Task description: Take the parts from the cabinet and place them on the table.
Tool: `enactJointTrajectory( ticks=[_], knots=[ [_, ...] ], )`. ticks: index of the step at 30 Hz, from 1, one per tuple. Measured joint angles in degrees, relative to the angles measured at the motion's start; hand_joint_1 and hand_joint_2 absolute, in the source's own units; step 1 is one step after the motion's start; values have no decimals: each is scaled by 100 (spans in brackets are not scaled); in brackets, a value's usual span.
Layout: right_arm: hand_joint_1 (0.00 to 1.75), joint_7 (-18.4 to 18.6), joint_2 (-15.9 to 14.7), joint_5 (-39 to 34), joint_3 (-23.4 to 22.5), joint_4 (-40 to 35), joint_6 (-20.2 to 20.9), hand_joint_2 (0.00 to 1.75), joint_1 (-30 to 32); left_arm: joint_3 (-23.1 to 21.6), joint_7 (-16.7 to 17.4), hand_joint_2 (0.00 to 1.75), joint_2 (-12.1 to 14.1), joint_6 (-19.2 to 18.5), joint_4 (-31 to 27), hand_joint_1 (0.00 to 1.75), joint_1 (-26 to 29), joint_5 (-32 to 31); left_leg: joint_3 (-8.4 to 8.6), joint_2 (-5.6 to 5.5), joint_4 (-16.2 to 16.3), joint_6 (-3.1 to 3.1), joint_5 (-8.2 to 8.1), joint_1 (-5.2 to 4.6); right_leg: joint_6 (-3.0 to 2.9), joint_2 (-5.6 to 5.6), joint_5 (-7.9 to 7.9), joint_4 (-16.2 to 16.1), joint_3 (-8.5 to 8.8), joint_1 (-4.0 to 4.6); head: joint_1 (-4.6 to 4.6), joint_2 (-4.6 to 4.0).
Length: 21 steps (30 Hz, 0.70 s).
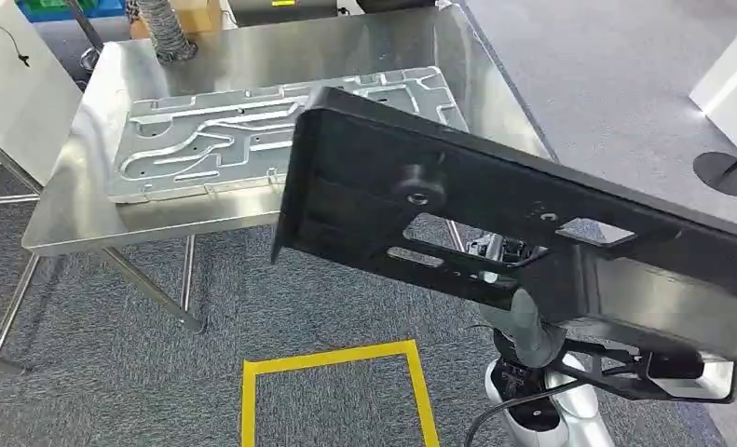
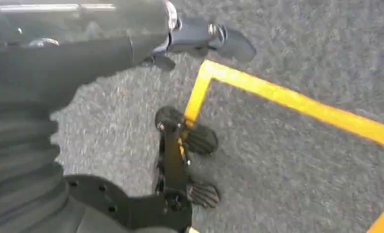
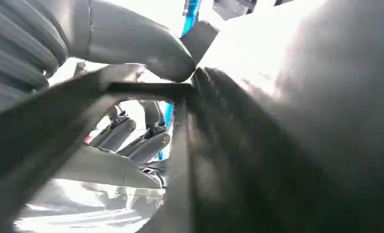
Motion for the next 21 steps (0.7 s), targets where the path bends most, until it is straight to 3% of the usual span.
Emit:
enactJointTrajectory(
  ticks=[1,3,4,5,6,7,8,9,10,11,13,15,16,17,19,20,21],
  knots=[
    [175,0,0,-2,0,0,0,175,-8,0,0,175,2,0,0,0,-15,-4,-289,0,464,-23,-45,1,-27,0,-56,-14,72,1,0,0],
    [175,2,0,0,2,2,-4,175,1,-2,2,175,4,0,0,0,2,-11,-862,0,1213,-57,-387,0,-48,16,-157,-18,188,12,0,0],
    [175,0,0,2,2,4,-11,175,8,-2,2,175,4,0,0,0,23,-20,-1106,0,1430,-52,-598,-1,-55,36,-228,-18,272,19,0,-2],
    [175,0,0,9,2,4,-13,175,10,0,4,175,2,0,0,0,43,-33,-1236,0,1414,-24,-673,-2,-55,56,-298,-18,363,28,0,0],
    [175,2,2,15,2,4,-15,175,10,-2,4,175,2,0,0,0,48,-52,-1270,-1,1228,15,-622,-7,-55,69,-367,-19,461,41,-2,0],
    [175,2,2,20,2,4,-22,175,9,-2,4,175,2,0,0,0,46,-59,-1239,-3,884,78,-389,-31,-54,72,-442,-26,574,60,0,-2],
    [175,2,2,22,2,2,-39,175,5,-2,4,175,4,0,0,0,45,-59,-1176,-5,454,166,21,-64,-53,70,-516,-34,683,77,0,-2],
    [175,2,9,26,0,9,-68,175,9,-2,4,175,40,2,-4,0,54,-61,-1134,0,42,293,610,-125,-55,70,-576,-67,724,52,2,-2],
    [175,2,11,28,4,24,-90,175,8,-2,11,175,37,0,0,0,70,-68,-1193,-60,-152,301,779,-204,-12,115,-633,-38,796,96,-4,0],
    [175,2,20,33,7,28,-112,175,4,-2,9,175,74,2,-9,0,87,-74,-1138,-133,-144,322,693,-196,25,125,-694,-87,813,104,2,0],
    [175,2,20,37,4,31,-120,175,6,-2,11,175,76,2,-7,0,86,-76,-1018,-130,-280,333,797,-167,82,145,-621,-46,939,110,-4,0],
    [175,-2,20,37,4,35,-118,175,-12,-4,7,175,61,0,-7,0,63,-76,-755,-132,-365,356,779,-137,134,101,-626,241,909,109,-2,0],
    [175,-2,20,37,2,35,-118,175,-28,-4,9,175,61,0,-7,0,46,-79,-703,-130,-373,385,735,-133,157,79,-680,582,705,109,-2,0],
    [175,-2,20,39,2,37,-122,175,-29,-4,9,175,61,-2,-7,0,29,-76,-673,-130,-372,387,686,-132,182,75,-833,989,404,94,0,0],
    [175,-2,20,42,2,55,-144,175,-9,-4,9,175,59,0,-7,0,31,-79,-586,-133,-371,390,575,-133,213,73,-1270,1527,-114,80,-2,0],
    [175,-2,20,42,2,68,-162,175,-10,-4,9,175,57,2,-7,0,46,-79,-514,-135,-370,388,517,-133,226,71,-1365,1542,-248,80,-2,0],
    [175,0,20,42,2,77,-175,175,-12,-4,11,175,57,4,-7,0,53,-76,-430,-137,-370,388,451,-133,220,67,-1324,1386,-288,80,-2,0]
  ],
)
